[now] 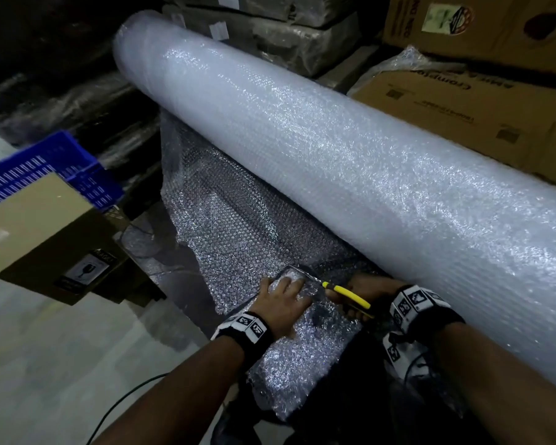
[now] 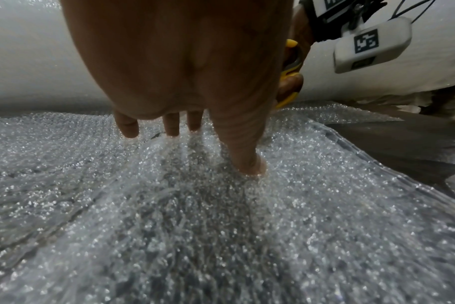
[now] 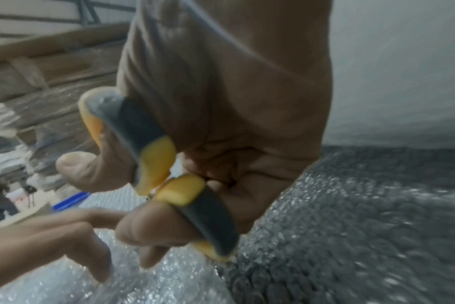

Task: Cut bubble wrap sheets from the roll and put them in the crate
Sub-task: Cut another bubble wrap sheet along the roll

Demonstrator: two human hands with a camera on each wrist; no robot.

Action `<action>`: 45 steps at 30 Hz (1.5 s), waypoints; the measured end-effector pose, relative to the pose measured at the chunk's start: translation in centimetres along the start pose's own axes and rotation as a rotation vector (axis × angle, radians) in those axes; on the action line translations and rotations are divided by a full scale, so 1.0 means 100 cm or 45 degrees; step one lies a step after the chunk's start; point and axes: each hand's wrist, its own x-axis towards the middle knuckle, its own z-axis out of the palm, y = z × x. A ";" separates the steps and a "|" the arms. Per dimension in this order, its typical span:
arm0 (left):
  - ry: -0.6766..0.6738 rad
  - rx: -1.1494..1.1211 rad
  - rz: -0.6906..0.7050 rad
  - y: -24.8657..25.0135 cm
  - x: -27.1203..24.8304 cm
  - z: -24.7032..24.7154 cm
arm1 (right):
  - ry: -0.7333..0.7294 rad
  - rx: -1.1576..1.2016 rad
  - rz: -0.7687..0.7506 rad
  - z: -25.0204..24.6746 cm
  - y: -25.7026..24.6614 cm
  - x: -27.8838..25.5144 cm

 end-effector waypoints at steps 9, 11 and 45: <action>0.024 0.002 0.059 -0.004 -0.003 0.003 | 0.169 0.093 -0.171 0.014 0.018 -0.031; 0.031 0.004 0.057 -0.005 -0.004 0.005 | 0.221 -0.028 -0.185 0.020 0.027 -0.037; 0.055 0.144 0.589 -0.086 -0.054 0.043 | 1.321 0.128 0.895 0.273 0.073 -0.113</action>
